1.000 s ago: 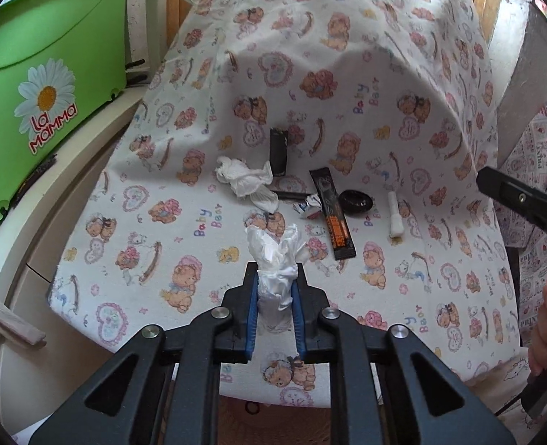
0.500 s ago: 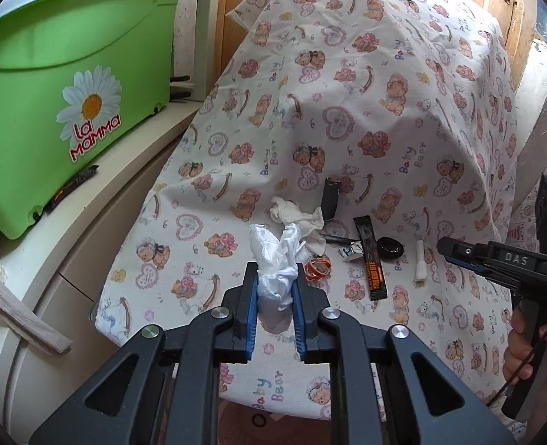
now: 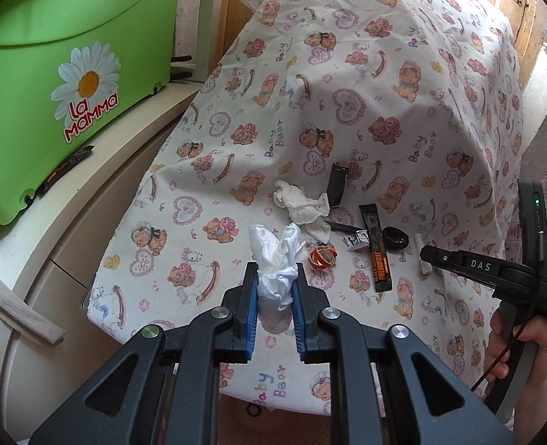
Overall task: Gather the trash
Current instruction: 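Grasp the crumpled white tissue with the left tool while the right tool grasps the cotton swab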
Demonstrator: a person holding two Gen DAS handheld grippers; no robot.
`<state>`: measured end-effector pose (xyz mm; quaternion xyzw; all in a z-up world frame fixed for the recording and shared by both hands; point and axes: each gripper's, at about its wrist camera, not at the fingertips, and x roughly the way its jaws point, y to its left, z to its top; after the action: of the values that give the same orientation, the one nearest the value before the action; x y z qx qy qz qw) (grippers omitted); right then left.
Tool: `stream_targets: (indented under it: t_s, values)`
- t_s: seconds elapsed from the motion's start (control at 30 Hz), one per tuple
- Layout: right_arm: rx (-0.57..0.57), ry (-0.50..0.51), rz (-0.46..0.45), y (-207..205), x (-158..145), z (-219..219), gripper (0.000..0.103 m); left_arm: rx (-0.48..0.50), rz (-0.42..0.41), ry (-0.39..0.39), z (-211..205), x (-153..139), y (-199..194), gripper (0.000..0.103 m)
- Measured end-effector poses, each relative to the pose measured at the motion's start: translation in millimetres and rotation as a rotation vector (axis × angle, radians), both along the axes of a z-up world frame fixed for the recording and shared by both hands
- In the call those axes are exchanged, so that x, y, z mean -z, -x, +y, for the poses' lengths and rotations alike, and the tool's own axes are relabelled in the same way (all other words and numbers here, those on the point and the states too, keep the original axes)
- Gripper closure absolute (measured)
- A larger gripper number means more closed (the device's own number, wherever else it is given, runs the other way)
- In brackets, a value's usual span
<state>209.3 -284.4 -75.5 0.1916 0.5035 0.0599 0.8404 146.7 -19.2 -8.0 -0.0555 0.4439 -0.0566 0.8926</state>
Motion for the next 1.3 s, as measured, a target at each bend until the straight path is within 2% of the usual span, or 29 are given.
stream_targets:
  t_s: [0.1,0.17,0.2,0.33,0.5,0.57,0.6,0.63,0.7,0.77,0.83,0.93,1.13,1.2,1.3]
  values:
    - [0.014,0.022,0.004,-1,2,0,0.093,0.007,-0.014,-0.021,-3,-2,3,0.088]
    - [0.022,0.041,-0.006,1,1,-1,0.095,0.007,-0.021,-0.032,-3,-4,4,0.088]
    - [0.034,0.035,-0.013,3,-1,-2,0.102,0.006,-0.023,-0.032,-3,-5,4,0.088]
    - [0.015,0.025,-0.064,10,-13,-2,0.102,-0.002,-0.022,-0.021,2,-7,5,0.088]
    - [-0.034,0.098,-0.107,12,-24,5,0.102,-0.009,-0.026,-0.02,6,-9,7,0.088]
    - [-0.072,0.153,-0.084,10,-23,13,0.096,-0.011,-0.023,-0.018,6,-9,7,0.088]
    - [-0.082,0.181,-0.08,10,-22,15,0.085,-0.011,-0.022,-0.018,6,-8,7,0.088]
    - [-0.088,0.207,-0.083,10,-21,19,0.067,-0.011,-0.02,-0.019,7,-8,8,0.088]
    - [-0.1,0.245,-0.096,13,-19,24,0.053,-0.01,-0.016,-0.02,6,-7,8,0.088]
    - [-0.119,0.294,-0.105,13,-16,31,0.057,-0.009,-0.015,-0.021,6,-6,8,0.088]
    - [-0.138,0.339,-0.1,12,-13,37,0.075,-0.009,-0.016,-0.023,6,-7,7,0.088]
    - [-0.143,0.375,-0.082,8,-4,42,0.084,-0.012,-0.015,-0.024,8,-7,7,0.088]
    - [-0.151,0.42,-0.087,7,-1,48,0.087,-0.014,-0.012,-0.03,10,-5,7,0.088]
    - [-0.146,0.384,-0.109,11,-6,48,0.088,-0.017,-0.014,-0.028,12,-6,8,0.088]
    - [-0.151,0.26,-0.153,20,-21,42,0.088,-0.019,-0.018,-0.027,16,-7,10,0.088]
